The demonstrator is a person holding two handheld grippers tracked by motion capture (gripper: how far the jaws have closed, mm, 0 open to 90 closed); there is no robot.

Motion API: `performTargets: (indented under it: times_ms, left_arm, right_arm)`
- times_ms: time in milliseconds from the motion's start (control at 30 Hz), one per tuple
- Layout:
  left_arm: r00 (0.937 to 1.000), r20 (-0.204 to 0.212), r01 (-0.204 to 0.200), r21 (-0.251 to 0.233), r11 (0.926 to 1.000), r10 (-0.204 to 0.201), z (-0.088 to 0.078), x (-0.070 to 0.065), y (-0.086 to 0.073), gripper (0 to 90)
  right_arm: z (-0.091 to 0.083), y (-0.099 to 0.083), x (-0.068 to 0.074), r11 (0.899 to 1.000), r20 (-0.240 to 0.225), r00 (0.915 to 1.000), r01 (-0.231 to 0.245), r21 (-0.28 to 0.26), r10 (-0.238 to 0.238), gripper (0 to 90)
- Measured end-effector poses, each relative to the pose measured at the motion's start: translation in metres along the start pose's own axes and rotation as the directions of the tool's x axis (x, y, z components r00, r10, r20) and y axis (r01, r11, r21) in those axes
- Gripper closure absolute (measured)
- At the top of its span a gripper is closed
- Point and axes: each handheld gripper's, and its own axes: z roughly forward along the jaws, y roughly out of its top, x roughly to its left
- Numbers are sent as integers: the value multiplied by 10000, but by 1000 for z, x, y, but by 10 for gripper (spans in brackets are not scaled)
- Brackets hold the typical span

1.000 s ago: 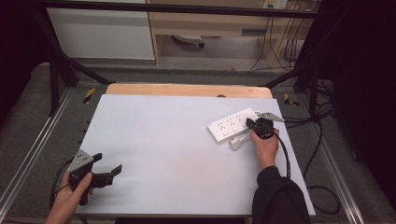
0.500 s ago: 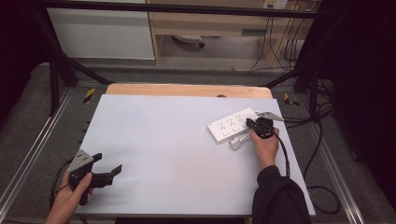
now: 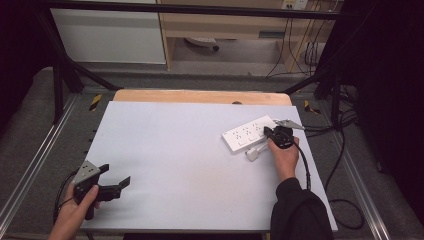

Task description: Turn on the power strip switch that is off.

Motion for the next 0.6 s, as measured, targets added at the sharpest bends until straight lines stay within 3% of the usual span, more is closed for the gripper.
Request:
performTargets:
  times_ms: [600]
  left_arm:
    - [10000,-22,-33,83,10000,33,0,0,0,65]
  right_arm:
    - [-12,9,2,9997,-74,9999,136,-184,-137,891]
